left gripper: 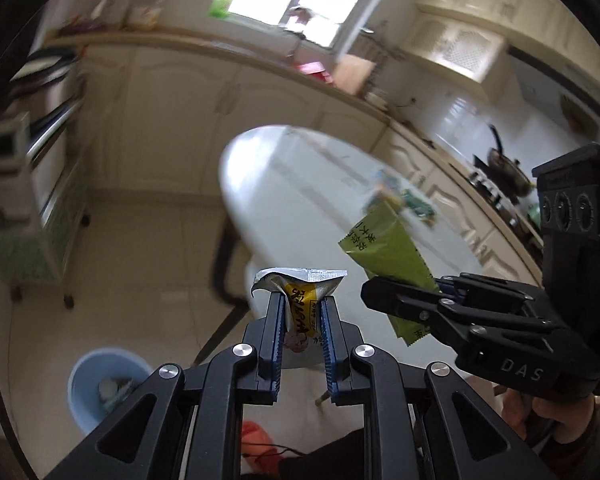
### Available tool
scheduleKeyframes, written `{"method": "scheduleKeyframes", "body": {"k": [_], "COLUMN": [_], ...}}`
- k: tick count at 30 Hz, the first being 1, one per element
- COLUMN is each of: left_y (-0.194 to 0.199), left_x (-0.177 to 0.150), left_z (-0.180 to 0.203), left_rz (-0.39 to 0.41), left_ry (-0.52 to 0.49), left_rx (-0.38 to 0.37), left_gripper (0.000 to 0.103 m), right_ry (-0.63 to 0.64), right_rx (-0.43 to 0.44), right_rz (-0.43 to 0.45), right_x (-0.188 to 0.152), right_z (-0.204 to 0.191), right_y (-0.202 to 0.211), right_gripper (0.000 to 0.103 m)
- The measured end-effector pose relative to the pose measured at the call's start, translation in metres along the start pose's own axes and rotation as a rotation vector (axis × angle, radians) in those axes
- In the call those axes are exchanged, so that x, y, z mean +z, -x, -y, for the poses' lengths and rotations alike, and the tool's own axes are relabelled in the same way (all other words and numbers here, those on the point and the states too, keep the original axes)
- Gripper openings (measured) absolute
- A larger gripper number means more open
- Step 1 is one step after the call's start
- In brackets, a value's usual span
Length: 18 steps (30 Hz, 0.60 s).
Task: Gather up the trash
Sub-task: 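Carry both items over the blue bin and open both tools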
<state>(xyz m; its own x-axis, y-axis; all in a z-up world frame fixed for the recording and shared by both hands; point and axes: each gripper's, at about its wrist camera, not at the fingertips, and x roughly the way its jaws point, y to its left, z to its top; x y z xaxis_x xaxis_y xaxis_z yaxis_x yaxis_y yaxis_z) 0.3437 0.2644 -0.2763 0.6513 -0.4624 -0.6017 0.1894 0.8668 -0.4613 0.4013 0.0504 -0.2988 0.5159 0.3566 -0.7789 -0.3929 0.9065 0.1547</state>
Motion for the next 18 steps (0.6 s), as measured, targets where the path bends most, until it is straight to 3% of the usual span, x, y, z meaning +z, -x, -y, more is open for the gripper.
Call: {"method": "scheduleKeyframes", "body": {"k": [6, 8, 13, 18], "left_y": [0.026, 0.028, 0.008, -0.016], "left_x": [-0.041, -0.057, -0.087, -0.106], "left_z": [-0.100, -0.140, -0.215, -0.273], "left_rz": [-0.050, -0.081, -0.197, -0.260], "left_ry": [0.159, 0.225, 0.369, 0.495], "left_rx": [0.044, 0.103, 0.166, 0.167], "left_gripper": [0.013, 0.013, 0.013, 0.014], "right_ry": [0.105, 0.135, 0.174, 0.210], "right_rx": [0.056, 0.068, 0.080, 0.094], "right_rz": [-0.100, -0.137, -0.215, -0.292], "right_x": [-0.010, -0.012, -0.018, -0.028], "right_z": [-0.071, -0.090, -0.117, -0.134], "right_y": [-0.066, -0.091, -0.157, -0.221], "right_gripper": [0.017, 0.017, 0.017, 0.017]}}
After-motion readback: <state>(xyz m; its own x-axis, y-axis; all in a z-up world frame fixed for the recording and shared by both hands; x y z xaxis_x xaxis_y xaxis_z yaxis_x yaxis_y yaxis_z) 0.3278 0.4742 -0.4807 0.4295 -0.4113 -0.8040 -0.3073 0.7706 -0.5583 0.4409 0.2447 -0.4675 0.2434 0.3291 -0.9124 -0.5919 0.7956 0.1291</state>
